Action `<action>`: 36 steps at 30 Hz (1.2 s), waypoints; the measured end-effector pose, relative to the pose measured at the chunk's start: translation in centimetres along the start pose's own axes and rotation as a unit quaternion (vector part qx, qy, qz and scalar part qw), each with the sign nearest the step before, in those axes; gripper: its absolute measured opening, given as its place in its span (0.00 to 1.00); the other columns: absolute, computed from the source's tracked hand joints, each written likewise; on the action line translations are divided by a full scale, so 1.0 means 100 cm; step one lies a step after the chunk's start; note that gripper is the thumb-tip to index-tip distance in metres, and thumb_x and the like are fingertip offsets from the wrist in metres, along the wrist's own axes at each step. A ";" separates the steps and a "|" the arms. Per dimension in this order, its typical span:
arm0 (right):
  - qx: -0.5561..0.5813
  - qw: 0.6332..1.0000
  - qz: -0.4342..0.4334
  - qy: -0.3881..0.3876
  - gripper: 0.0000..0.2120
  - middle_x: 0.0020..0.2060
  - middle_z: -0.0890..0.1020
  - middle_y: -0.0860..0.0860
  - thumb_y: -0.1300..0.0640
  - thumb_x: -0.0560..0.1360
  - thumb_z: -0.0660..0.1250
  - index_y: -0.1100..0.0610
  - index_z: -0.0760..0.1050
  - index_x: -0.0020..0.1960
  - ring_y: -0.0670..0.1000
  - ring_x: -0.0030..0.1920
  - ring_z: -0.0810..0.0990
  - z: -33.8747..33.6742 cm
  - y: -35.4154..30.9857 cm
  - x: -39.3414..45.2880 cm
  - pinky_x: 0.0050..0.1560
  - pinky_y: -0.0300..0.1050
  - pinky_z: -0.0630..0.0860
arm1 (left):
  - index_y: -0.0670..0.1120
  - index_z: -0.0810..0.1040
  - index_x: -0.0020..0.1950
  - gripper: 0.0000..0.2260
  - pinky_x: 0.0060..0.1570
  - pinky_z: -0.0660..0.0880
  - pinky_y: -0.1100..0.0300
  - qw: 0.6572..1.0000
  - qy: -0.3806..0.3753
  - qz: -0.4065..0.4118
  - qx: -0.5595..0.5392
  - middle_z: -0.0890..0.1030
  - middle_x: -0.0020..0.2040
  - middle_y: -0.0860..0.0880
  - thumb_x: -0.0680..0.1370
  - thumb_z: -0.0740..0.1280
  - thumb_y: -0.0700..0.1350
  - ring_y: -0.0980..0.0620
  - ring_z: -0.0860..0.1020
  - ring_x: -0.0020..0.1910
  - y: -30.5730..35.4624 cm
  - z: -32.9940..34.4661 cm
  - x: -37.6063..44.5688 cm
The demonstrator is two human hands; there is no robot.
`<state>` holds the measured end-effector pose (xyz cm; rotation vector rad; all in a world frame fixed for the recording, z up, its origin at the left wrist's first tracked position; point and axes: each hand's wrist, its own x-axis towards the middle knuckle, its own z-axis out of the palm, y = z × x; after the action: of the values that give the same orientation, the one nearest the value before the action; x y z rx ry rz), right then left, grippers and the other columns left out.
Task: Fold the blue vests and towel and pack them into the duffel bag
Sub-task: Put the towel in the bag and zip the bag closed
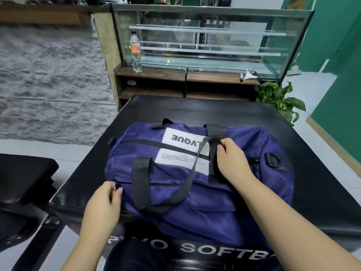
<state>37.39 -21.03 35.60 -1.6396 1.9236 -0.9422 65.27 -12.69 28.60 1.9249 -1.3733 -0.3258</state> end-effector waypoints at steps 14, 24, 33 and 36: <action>-0.032 0.999 -0.023 -0.024 0.11 0.48 0.77 0.55 0.58 0.83 0.52 0.60 0.69 0.59 0.54 0.45 0.69 -0.004 -0.001 -0.011 0.41 0.45 0.61 | 0.45 0.69 0.36 0.08 0.36 0.71 0.53 0.977 -0.105 0.183 0.027 0.70 0.34 0.53 0.75 0.63 0.40 0.54 0.70 0.37 0.035 -0.005 -0.020; 0.083 0.983 -0.161 0.010 0.19 0.54 0.77 0.44 0.68 0.70 0.53 0.54 0.74 0.54 0.50 0.60 0.72 -0.018 -0.015 -0.039 0.59 0.38 0.66 | 0.51 0.76 0.35 0.06 0.39 0.70 0.60 0.977 -0.114 0.170 -0.050 0.76 0.37 0.54 0.72 0.66 0.45 0.54 0.74 0.39 0.035 -0.013 -0.023; -0.171 0.850 -0.432 -0.248 0.26 0.70 0.69 0.50 0.42 0.72 0.65 0.43 0.69 0.69 0.55 0.74 0.60 0.041 -0.018 -0.104 0.75 0.58 0.50 | 0.55 0.79 0.37 0.12 0.40 0.71 0.62 0.983 -0.111 0.127 -0.078 0.79 0.38 0.54 0.74 0.69 0.37 0.53 0.76 0.39 0.034 -0.012 -0.022; -0.272 0.838 -0.442 -0.170 0.23 0.65 0.75 0.50 0.36 0.64 0.68 0.45 0.78 0.55 0.55 0.69 0.70 0.041 -0.002 -0.097 0.70 0.58 0.61 | 0.51 0.78 0.35 0.13 0.38 0.70 0.63 0.985 -0.102 0.110 -0.083 0.78 0.36 0.52 0.73 0.69 0.34 0.53 0.74 0.35 0.037 -0.009 -0.027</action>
<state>42.37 -12.43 32.09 -2.9147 1.1872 -0.2941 62.08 -10.49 31.20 1.6209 -1.6214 -0.5240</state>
